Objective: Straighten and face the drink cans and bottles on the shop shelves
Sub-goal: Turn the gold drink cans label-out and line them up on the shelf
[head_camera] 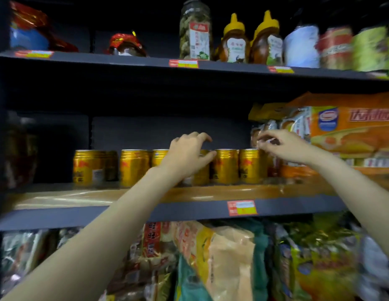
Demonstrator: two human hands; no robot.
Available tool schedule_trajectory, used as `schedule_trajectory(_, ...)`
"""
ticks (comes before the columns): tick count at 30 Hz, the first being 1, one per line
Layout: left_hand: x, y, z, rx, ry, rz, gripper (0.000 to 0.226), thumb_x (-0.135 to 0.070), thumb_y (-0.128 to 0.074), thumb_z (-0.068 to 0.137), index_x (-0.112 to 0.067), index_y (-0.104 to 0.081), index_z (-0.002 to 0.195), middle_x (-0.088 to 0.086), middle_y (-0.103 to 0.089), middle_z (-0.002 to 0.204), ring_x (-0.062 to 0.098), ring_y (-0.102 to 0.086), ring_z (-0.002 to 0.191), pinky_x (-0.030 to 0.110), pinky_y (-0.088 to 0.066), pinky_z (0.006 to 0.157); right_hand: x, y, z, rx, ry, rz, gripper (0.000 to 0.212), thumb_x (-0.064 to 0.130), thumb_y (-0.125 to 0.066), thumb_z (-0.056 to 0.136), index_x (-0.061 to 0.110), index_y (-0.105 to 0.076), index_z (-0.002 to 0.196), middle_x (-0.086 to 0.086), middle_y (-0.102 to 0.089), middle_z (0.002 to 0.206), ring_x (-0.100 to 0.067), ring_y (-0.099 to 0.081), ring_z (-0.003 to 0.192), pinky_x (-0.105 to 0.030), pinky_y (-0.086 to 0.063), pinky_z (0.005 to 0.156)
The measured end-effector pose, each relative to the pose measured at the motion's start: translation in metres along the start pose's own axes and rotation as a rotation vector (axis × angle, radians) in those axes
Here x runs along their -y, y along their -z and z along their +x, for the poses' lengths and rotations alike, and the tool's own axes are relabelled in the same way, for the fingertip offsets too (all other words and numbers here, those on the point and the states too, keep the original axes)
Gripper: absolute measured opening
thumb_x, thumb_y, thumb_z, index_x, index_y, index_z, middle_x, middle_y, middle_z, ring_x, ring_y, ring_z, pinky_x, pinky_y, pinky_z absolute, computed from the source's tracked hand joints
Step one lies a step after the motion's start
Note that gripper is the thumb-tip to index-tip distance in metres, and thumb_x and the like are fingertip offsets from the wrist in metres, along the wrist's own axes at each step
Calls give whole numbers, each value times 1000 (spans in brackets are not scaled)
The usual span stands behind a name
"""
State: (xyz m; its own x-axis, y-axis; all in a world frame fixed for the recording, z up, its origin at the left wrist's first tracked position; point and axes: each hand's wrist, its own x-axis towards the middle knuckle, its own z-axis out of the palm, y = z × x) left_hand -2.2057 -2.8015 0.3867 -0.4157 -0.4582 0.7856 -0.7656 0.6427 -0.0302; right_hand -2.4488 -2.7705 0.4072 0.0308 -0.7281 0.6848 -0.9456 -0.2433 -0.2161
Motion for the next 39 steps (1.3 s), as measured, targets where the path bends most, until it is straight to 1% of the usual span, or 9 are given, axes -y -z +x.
schedule_trajectory(7, -57, -45, 32, 161, -60, 110, 56, -58, -41, 90, -35, -31, 140, -2, -47, 136, 22, -40, 128, 43, -25, 108, -36, -7, 35, 378, -18, -197, 61, 12, -54, 93, 17, -28, 147, -9, -37, 148, -24, -45, 127, -29, -38, 98)
schedule_trajectory(10, -61, -45, 32, 199, 9, 158, 56, -60, -41, 88, -33, -36, 137, -4, -46, 136, 21, -35, 129, 43, -27, 106, -36, -21, 44, 480, -28, -319, 43, 6, -53, 90, 11, -47, 132, -12, -52, 130, -24, -55, 108, -30, -47, 83)
schedule_trajectory(13, -67, -42, 35, 202, 64, 230, 55, -63, -44, 85, -30, -43, 129, -4, -52, 129, 20, -40, 126, 42, -28, 105, -40, -25, 49, 416, -3, -316, 36, 2, -52, 90, 10, -49, 125, -11, -52, 124, -22, -54, 97, -26, -46, 69)
schedule_trajectory(17, -73, -41, 38, 196, 134, 215, 51, -64, -50, 81, -30, -47, 120, -4, -53, 124, 21, -39, 124, 43, -29, 104, -44, -28, 62, 356, -21, -187, 57, -3, -50, 89, 17, -33, 140, -9, -48, 133, -23, -53, 106, -27, -46, 75)
schedule_trajectory(21, -73, -39, 39, 233, 180, 166, 50, -62, -53, 80, -30, -48, 118, -4, -52, 121, 19, -45, 118, 42, -37, 100, -49, -41, 74, 199, -62, -142, 28, -1, -50, 91, 4, -61, 117, -14, -59, 119, -27, -59, 105, -30, -48, 81)
schedule_trajectory(25, -75, -37, 40, 245, 196, 158, 50, -61, -54, 80, -30, -48, 119, -3, -52, 122, 19, -46, 117, 41, -39, 100, -47, -42, 72, 106, -91, -111, 20, -1, -49, 92, -1, -64, 105, -16, -61, 109, -29, -60, 99, -33, -52, 85)
schedule_trajectory(33, -70, -29, 39, 286, 219, 121, 51, -58, -57, 80, -26, -51, 119, -1, -54, 122, 20, -49, 115, 42, -41, 99, -29, -18, 51, 190, -50, -298, 20, -10, -46, 90, -5, -59, 103, -12, -49, 82, -25, -56, 76, -28, -44, 58)
schedule_trajectory(36, -67, -28, 40, 300, 215, 110, 51, -57, -57, 81, -24, -51, 120, 1, -54, 122, 20, -50, 113, 42, -42, 99, -26, -9, 48, 277, -35, -366, 23, -5, -44, 93, -5, -56, 112, -13, -49, 92, -22, -49, 78, -21, -35, 50)
schedule_trajectory(39, -71, -30, 41, 322, 178, 138, 50, -56, -56, 82, -25, -49, 120, 0, -54, 119, 19, -51, 109, 39, -41, 98, -27, -8, 51, 367, -7, -344, 39, 0, -45, 93, 4, -43, 132, -15, -48, 127, -23, -50, 98, -23, -40, 61)
